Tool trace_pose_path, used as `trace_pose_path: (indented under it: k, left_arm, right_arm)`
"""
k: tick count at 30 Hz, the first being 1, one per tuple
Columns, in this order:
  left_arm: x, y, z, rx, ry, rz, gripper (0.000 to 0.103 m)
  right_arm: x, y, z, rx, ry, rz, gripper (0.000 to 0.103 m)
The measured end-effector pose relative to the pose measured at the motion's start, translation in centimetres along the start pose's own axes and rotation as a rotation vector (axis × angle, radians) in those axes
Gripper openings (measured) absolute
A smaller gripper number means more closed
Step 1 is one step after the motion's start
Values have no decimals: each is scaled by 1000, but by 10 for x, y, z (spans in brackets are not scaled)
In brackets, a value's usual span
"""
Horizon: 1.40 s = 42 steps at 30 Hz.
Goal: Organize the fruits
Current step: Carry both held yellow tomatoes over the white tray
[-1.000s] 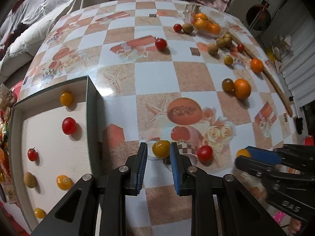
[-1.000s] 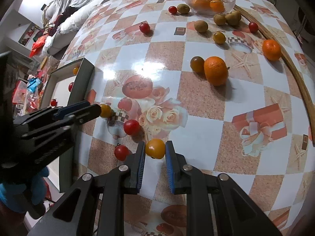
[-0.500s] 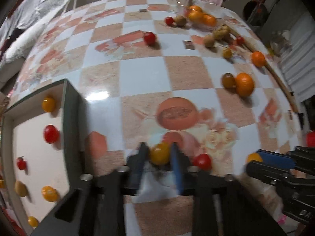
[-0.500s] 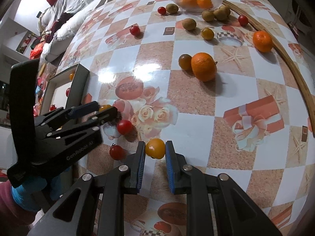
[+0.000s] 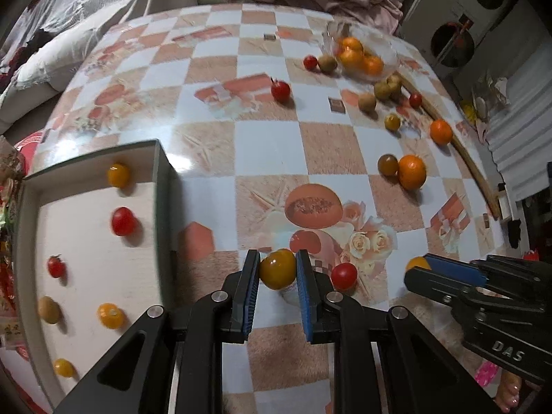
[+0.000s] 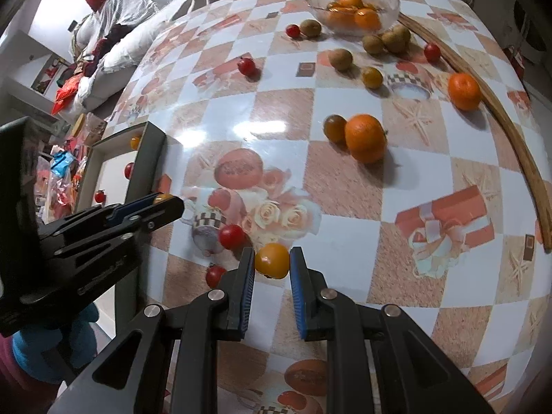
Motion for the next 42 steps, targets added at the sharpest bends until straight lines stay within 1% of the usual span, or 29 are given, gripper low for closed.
trace_pose_path:
  k: [5,10,15,21,29,33,38,42]
  left_arm:
    - [-21,-9,3,-14,29,-11,22]
    - [-46,-25,14,-30,58,-32,22]
    - [-72,-56,33,-86,85,-65,22]
    - [-92,-100,68,-174,84,-115,22]
    - [-101,-141,112,-276,67,-159,22]
    - [-104,-156,124,-314,70,-171,22]
    - [-102,-170,136,-343,57,-186,22]
    - [-97,-174,140,-347,39,-195,22]
  right_arm:
    - [-6,-18,-6,-34,11,-7,22]
    - [-9,-46,-10,-84,19,-25,22]
    - [-8,-86,-12,-149,16,-49,22]
    - [-4,-134,-10,-226,6,-79,22]
    - [8,-190,1,-321,-30,-109,22]
    - [17,-213,10,-368,-54,-111,22]
    - [29,-231,20,-403,-82,-93,22]
    - [37,-234,25,-410,-98,-78,22]
Point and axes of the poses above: each gripper's, at about its wrist camera, not at the fingertips, and x roughly the way its jaws point, y to its right, z to its underside, the point moved 4 cm from there along x, roughly the way its jaws point, and after that the axes turned 12 degrees about z, right-handed, at the moved point
